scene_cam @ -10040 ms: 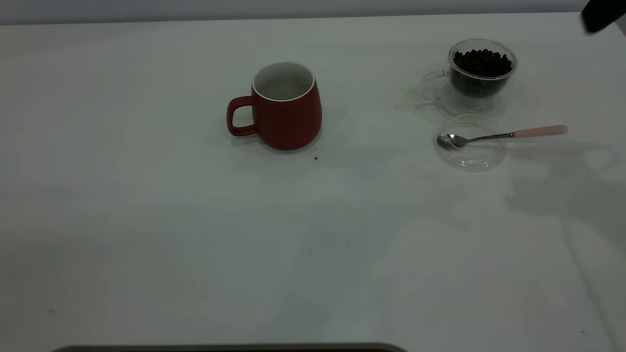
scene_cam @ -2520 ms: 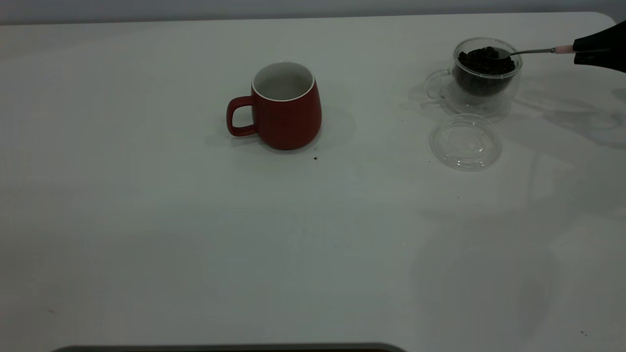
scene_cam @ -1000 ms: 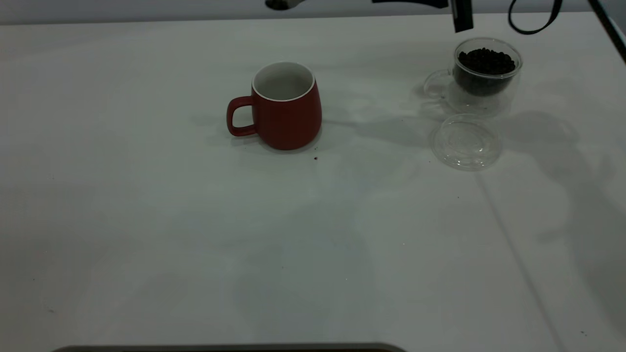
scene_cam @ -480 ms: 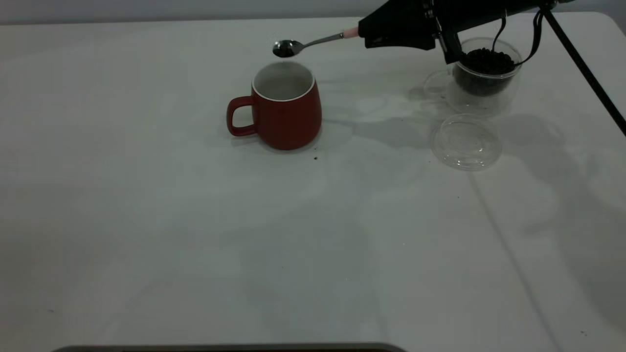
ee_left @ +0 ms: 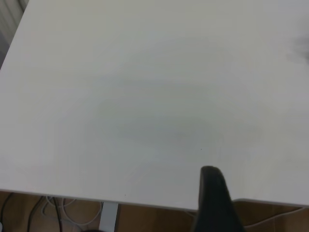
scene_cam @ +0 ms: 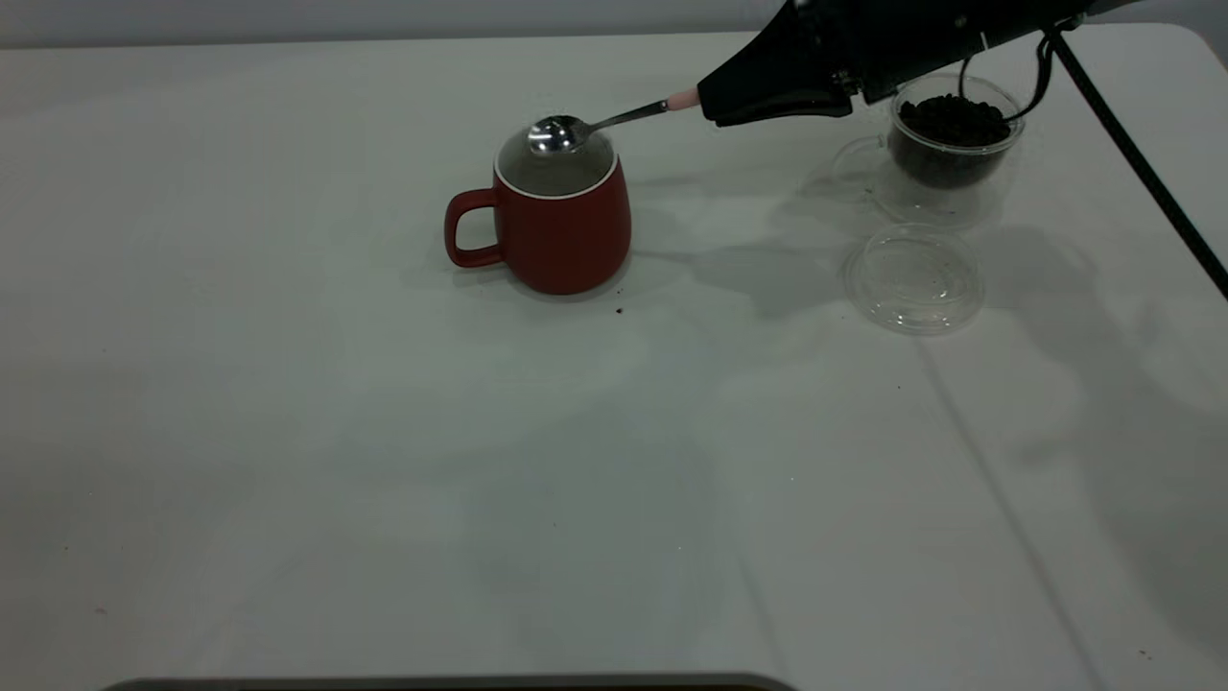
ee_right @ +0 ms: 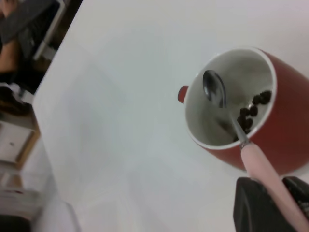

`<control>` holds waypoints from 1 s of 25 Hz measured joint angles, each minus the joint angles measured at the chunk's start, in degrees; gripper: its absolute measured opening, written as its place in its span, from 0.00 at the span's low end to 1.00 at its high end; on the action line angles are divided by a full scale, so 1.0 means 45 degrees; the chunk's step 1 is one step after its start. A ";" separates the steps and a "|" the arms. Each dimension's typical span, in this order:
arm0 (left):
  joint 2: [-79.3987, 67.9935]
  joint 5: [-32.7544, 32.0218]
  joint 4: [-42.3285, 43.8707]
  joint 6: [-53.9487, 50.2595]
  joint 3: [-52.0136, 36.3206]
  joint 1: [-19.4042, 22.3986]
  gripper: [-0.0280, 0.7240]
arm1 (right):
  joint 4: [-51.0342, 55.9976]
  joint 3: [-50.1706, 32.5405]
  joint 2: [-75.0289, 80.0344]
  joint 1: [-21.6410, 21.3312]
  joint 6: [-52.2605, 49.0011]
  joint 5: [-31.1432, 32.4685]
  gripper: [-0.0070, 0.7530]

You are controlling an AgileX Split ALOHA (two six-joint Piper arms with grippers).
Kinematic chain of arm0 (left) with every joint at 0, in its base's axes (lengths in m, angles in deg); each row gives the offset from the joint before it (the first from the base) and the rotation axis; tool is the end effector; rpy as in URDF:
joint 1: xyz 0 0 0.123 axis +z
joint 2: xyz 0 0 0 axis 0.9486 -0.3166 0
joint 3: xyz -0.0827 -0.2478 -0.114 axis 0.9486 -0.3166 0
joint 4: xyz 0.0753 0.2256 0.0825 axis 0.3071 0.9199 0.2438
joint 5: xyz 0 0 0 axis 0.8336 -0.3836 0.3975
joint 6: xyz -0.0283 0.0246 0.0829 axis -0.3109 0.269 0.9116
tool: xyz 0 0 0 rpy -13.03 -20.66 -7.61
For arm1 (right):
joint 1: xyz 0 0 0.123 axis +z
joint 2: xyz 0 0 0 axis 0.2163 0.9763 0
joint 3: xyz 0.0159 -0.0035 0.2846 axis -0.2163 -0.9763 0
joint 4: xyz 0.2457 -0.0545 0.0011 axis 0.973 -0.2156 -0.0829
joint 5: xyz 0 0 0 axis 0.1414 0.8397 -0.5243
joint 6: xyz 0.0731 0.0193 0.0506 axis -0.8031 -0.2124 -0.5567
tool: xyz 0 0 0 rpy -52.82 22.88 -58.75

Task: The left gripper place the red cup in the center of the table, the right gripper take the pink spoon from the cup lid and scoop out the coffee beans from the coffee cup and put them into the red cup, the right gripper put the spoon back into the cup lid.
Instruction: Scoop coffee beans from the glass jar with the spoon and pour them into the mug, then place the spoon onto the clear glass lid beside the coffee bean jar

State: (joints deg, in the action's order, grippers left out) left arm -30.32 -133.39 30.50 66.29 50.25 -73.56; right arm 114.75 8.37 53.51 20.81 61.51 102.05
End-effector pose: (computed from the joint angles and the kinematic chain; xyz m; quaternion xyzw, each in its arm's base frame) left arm -0.0099 0.0095 0.2681 -0.0471 0.8692 0.0135 0.4921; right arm 0.4274 0.1378 0.0564 -0.2306 0.8337 0.4493 0.2235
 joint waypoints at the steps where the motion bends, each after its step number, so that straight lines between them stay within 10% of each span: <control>1: 0.0000 0.0000 0.0000 0.0000 0.0000 0.0000 0.75 | 0.0031 0.0000 0.0000 0.0049 0.0185 -0.0028 0.14; 10: 0.0000 0.0000 0.0000 0.0000 0.0000 0.0000 0.75 | -0.1756 0.0000 -0.2132 -0.0840 -0.1714 0.0906 0.14; 25: 0.0000 0.0000 0.0000 0.0000 0.0000 0.0000 0.75 | -0.4755 -0.3641 -0.3690 -0.6476 -0.4174 0.1883 0.14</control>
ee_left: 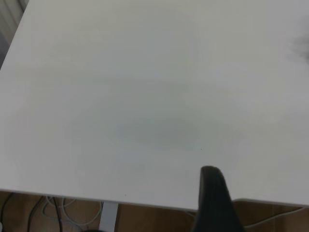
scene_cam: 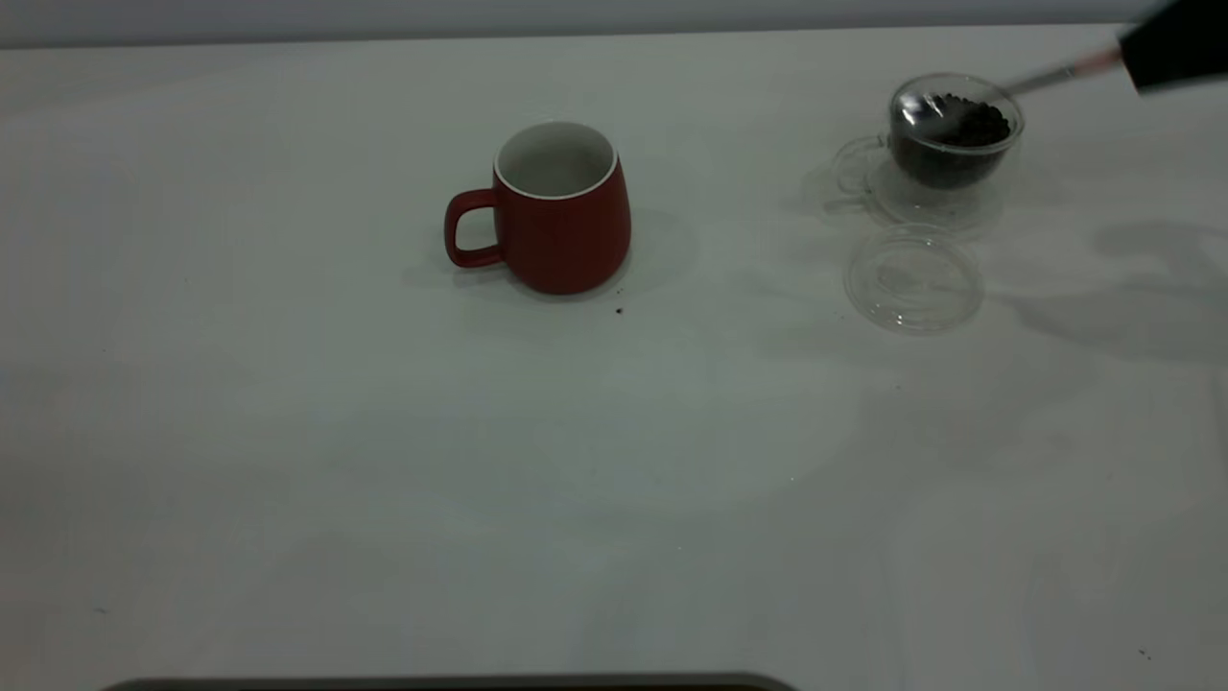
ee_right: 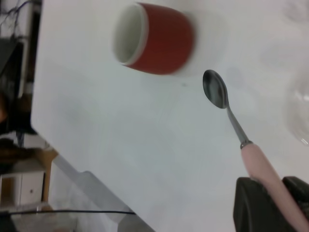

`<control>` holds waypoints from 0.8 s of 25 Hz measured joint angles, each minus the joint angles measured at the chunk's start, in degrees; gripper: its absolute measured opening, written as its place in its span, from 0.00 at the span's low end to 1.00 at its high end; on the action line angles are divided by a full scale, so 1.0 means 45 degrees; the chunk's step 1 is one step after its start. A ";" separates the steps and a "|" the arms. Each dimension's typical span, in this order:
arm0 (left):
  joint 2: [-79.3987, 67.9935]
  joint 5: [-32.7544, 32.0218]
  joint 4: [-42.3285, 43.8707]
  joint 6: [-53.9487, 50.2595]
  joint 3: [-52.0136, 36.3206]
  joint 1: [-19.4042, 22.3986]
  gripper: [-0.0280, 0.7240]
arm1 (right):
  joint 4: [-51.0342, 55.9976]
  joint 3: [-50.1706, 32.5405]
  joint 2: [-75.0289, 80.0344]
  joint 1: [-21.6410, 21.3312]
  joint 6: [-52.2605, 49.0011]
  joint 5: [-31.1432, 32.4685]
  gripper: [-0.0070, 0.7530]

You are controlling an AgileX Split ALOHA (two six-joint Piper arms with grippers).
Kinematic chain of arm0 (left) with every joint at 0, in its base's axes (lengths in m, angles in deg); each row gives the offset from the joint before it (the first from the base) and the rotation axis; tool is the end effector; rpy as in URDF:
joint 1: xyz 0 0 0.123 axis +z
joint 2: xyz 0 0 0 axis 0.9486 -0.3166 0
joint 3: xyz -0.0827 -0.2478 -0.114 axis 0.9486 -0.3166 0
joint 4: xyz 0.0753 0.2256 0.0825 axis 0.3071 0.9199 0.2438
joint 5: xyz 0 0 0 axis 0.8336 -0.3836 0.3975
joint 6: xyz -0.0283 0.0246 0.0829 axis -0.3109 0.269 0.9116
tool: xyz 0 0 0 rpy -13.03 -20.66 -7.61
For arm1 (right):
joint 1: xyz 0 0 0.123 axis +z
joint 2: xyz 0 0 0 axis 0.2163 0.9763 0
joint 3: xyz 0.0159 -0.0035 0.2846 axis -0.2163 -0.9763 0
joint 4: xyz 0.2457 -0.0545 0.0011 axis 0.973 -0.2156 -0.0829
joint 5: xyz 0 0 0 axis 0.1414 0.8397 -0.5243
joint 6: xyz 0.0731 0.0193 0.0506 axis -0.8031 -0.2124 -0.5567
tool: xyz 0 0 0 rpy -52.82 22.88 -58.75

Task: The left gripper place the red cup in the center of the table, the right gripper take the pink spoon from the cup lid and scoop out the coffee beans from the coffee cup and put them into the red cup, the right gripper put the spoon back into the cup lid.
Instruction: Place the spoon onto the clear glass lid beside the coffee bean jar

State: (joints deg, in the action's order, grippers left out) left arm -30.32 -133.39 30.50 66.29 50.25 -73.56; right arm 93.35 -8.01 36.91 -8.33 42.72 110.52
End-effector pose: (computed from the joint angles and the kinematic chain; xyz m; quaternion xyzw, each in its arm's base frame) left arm -0.0099 0.0095 0.2681 -0.0471 0.8692 0.0135 0.4921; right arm 0.3611 -0.0603 0.1084 -0.0306 0.8966 0.4160 0.1484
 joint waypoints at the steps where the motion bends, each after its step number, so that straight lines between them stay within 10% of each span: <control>1: 0.0000 0.0000 0.0000 0.0000 0.0000 0.0000 0.75 | 0.0016 -0.0199 0.0104 -0.0202 0.0040 -0.0123 0.14; 20: 0.0000 0.0000 0.0000 0.0025 0.0000 0.0000 0.75 | 0.1559 -0.0288 0.3344 -0.0453 0.0486 -0.1999 0.14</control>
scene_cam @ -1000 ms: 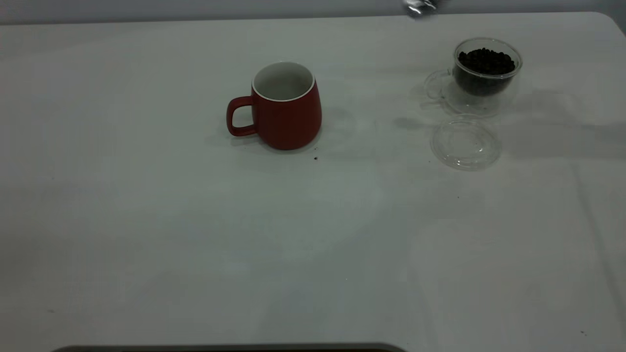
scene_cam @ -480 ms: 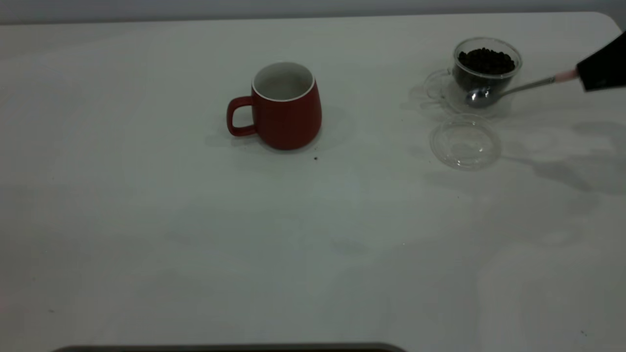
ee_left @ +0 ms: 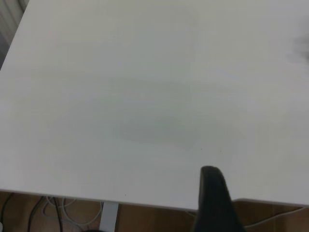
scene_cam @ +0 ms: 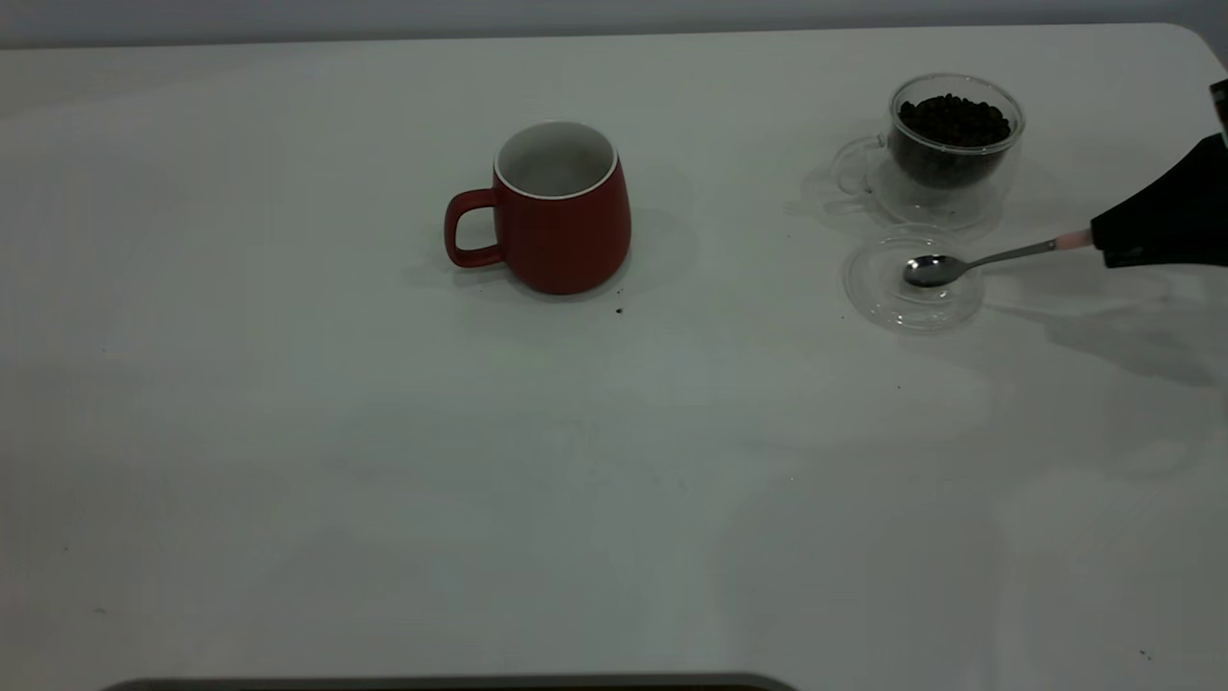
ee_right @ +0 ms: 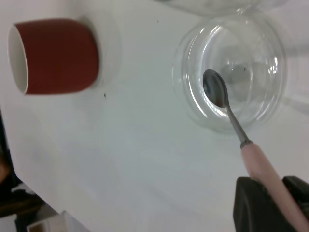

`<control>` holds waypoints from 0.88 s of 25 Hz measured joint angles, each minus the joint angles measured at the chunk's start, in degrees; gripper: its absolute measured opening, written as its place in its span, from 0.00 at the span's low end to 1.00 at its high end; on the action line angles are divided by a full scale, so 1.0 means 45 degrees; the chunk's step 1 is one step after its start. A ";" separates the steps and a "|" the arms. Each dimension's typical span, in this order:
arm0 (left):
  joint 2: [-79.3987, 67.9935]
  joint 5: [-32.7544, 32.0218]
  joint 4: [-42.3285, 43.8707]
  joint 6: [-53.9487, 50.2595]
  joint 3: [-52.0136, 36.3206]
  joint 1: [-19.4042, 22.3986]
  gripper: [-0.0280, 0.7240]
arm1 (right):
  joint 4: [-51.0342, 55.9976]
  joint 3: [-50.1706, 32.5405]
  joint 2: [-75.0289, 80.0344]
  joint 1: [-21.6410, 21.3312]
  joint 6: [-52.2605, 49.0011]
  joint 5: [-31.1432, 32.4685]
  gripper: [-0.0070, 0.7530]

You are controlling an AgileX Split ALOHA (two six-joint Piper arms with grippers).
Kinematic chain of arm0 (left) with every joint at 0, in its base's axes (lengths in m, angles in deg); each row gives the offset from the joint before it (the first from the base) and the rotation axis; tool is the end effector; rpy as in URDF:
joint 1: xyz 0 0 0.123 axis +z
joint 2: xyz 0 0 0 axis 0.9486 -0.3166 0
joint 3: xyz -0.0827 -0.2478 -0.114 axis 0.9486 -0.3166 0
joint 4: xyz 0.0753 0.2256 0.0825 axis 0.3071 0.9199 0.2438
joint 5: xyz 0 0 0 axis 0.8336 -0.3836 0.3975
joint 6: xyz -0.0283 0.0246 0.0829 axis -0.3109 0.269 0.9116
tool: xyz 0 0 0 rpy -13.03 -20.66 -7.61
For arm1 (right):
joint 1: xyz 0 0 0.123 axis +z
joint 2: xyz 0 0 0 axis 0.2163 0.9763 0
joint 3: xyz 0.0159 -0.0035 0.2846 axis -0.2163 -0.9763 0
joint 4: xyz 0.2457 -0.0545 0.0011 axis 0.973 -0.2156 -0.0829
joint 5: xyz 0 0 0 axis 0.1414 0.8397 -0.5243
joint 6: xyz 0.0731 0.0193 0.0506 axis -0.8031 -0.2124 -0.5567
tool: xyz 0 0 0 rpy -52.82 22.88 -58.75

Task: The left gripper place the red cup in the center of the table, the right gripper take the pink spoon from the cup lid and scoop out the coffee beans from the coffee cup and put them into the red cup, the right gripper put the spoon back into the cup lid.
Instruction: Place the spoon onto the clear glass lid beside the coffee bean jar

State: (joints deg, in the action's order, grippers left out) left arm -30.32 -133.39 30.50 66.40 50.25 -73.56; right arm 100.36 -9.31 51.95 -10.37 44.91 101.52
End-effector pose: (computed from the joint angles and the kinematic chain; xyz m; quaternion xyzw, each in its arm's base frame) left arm -0.0099 0.0095 0.2681 -0.0463 0.8692 0.0139 0.4921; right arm 0.3517 -0.0729 0.0069 0.0971 0.9015 0.4098 0.0997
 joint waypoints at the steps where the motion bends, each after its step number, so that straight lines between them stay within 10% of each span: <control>1: 0.0000 0.0000 0.0000 0.0000 0.0000 0.0000 0.75 | 0.0325 0.0000 0.0133 0.0000 0.0124 -0.0016 0.14; 14: 0.0000 0.0000 0.0000 0.0000 0.0000 0.0000 0.75 | 0.1692 0.0000 0.1036 0.0298 0.0950 -0.0090 0.17; 22: 0.0000 0.0000 0.0000 -0.0013 0.0000 0.0000 0.75 | 0.1840 0.0000 0.1036 0.0399 0.1243 -0.0449 0.42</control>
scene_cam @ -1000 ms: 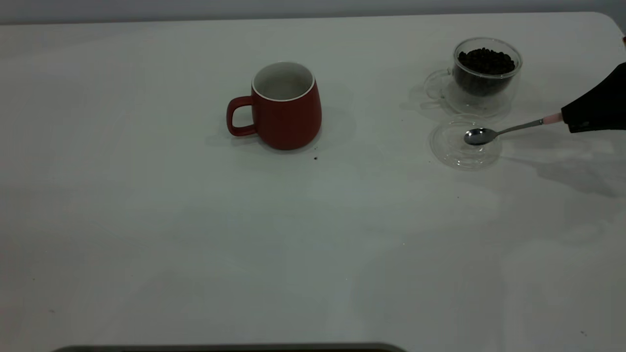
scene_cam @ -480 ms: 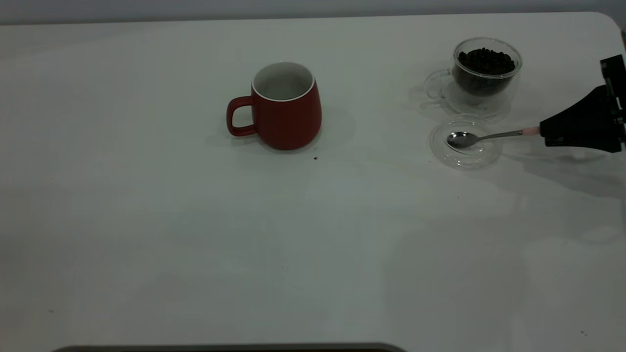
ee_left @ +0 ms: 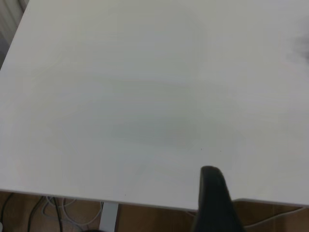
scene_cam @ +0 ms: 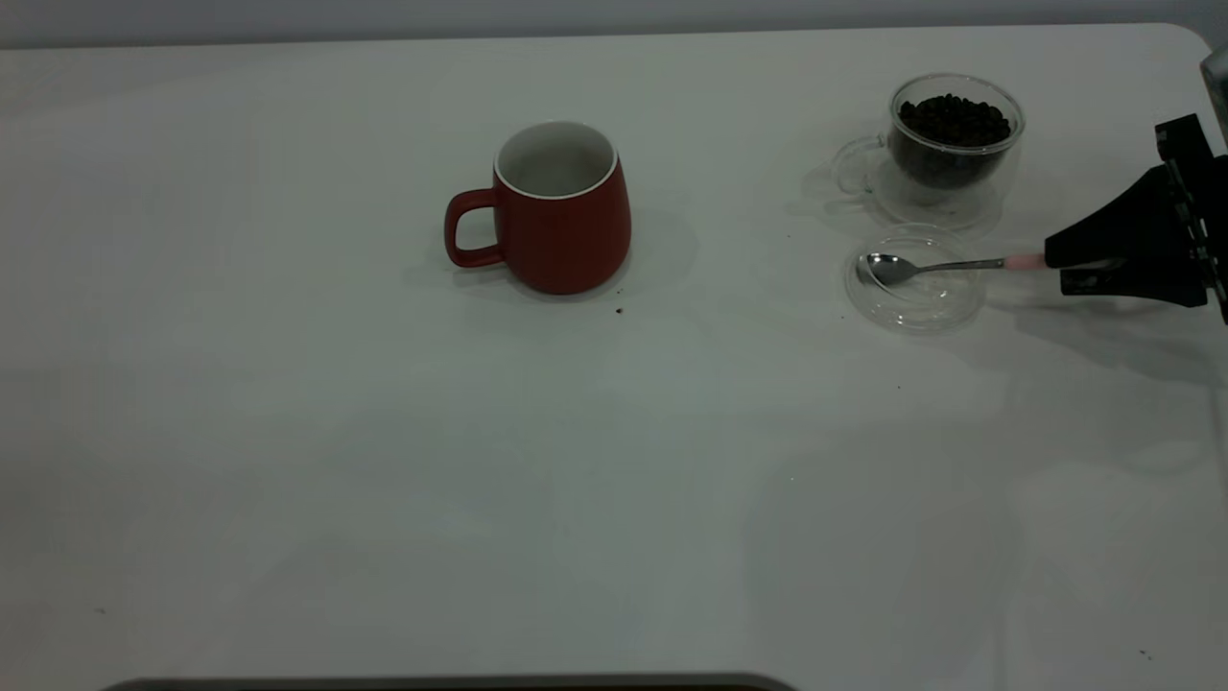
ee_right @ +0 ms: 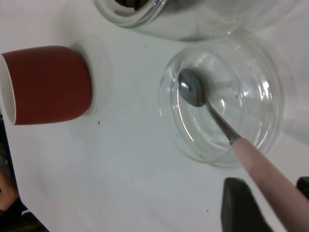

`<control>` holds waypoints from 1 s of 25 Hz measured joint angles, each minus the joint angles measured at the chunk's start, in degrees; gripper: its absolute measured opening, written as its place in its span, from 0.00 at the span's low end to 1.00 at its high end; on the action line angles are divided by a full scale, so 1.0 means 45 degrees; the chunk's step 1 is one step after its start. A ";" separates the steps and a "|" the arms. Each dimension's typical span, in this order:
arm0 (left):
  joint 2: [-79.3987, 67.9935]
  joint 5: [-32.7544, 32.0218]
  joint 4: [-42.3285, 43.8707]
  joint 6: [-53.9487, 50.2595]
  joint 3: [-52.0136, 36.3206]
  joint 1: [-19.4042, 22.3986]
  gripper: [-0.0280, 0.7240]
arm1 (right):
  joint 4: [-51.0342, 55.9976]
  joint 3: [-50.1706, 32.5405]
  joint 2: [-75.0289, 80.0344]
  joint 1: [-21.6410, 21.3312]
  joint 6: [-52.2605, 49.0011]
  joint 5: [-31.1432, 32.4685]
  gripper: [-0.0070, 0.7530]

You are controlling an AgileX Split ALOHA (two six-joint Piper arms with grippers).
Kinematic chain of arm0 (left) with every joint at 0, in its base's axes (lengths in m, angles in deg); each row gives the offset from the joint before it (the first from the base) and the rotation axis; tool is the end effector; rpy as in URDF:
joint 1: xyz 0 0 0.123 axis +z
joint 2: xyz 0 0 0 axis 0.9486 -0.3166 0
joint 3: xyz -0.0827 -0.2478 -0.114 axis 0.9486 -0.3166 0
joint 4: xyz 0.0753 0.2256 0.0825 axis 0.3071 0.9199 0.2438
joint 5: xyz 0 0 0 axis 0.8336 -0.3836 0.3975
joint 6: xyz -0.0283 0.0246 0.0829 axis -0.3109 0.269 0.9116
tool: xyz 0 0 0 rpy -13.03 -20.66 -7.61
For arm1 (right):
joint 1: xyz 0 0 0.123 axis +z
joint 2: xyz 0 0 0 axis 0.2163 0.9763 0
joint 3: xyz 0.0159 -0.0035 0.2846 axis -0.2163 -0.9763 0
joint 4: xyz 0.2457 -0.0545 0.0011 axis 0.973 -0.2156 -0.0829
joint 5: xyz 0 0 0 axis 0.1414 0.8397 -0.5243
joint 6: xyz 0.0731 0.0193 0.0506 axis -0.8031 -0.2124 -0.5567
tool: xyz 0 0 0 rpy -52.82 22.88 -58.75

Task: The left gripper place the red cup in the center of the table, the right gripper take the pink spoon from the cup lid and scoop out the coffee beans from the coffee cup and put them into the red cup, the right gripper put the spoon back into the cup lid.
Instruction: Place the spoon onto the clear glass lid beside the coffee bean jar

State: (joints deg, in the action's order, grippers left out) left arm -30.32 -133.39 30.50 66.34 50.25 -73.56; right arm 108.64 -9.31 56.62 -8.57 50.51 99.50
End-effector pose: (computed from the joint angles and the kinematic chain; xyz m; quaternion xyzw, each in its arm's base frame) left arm -0.0099 0.0095 0.2681 -0.0467 0.8692 0.0137 0.4921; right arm 0.3546 -0.0607 -0.0203 0.1194 0.8939 0.4163 0.1154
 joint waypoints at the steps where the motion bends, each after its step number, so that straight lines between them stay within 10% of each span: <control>1: 0.0000 0.0000 0.0000 -0.0020 0.0000 0.0000 0.75 | 0.0033 0.0000 0.0000 0.0000 0.0032 -0.0014 0.47; 10: 0.0000 0.0000 0.0000 -0.0018 0.0000 0.0000 0.75 | 0.1193 0.0000 0.0000 0.0194 0.1705 -0.0130 0.79; 25: 0.0000 0.0000 0.0000 -0.0007 0.0000 0.0000 0.75 | 0.5592 0.0000 0.0000 0.1179 0.7728 -0.2361 0.79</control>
State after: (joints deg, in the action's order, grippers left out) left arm -30.32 -133.39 30.50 66.31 50.25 -73.56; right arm 133.81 -9.31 56.62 -3.27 85.28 88.88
